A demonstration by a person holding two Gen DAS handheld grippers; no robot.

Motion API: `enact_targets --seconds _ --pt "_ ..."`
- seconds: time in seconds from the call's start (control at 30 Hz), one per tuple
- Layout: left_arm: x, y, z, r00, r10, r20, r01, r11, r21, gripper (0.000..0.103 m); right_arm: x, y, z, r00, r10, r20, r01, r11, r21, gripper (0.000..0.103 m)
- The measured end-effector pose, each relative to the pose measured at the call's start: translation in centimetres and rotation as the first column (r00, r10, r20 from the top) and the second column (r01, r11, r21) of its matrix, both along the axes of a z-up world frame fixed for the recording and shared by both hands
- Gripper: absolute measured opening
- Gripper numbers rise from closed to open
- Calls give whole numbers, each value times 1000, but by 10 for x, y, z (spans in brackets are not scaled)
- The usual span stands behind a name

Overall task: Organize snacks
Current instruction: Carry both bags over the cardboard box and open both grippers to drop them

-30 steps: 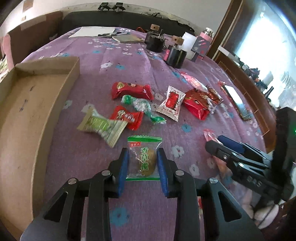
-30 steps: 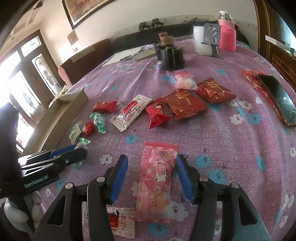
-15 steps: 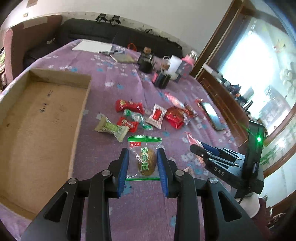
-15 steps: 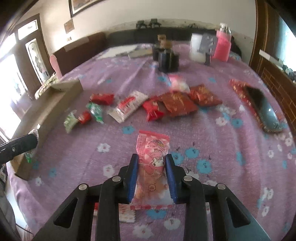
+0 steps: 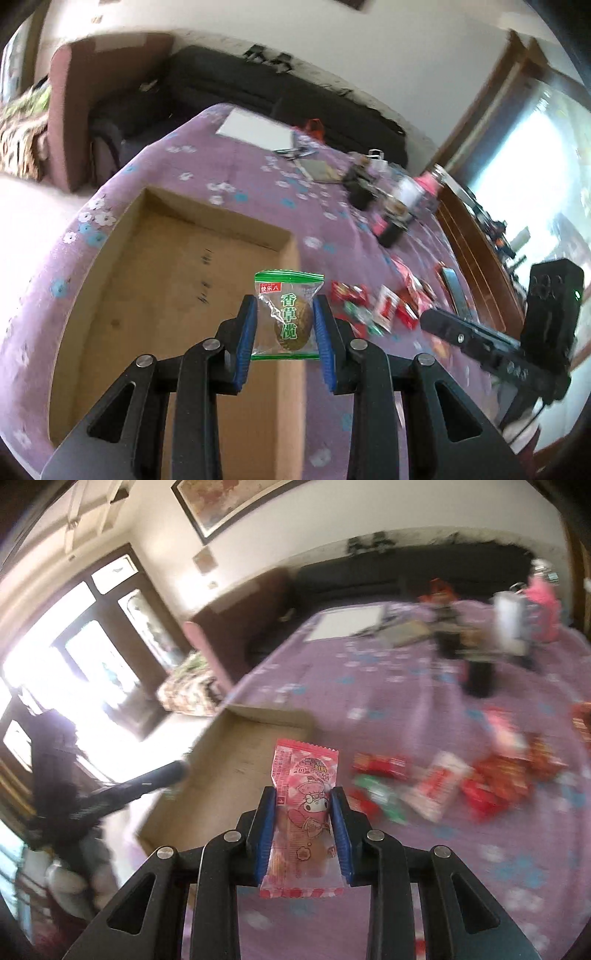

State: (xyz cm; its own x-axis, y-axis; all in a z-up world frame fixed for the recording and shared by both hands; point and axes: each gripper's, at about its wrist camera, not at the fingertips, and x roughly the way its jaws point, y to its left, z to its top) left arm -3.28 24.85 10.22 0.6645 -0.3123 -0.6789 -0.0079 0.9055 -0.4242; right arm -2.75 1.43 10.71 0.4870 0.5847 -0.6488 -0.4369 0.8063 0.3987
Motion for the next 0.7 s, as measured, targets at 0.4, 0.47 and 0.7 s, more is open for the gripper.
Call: enact_targets --seconds 0.4,0.47,0.7 --pt "76 38 -62 986 98 -137 -110 991 -82 28 83 109 -52 996 -10 -91 4 998 -67 29" --pt "84 40 -69 984 103 -148 -116 990 -82 28 90 118 -58 996 -16 -84 8 996 -94 29" --pt "97 48 -83 976 128 -178 -146 985 -91 28 104 131 -76 996 -24 -85 11 989 -148 31"
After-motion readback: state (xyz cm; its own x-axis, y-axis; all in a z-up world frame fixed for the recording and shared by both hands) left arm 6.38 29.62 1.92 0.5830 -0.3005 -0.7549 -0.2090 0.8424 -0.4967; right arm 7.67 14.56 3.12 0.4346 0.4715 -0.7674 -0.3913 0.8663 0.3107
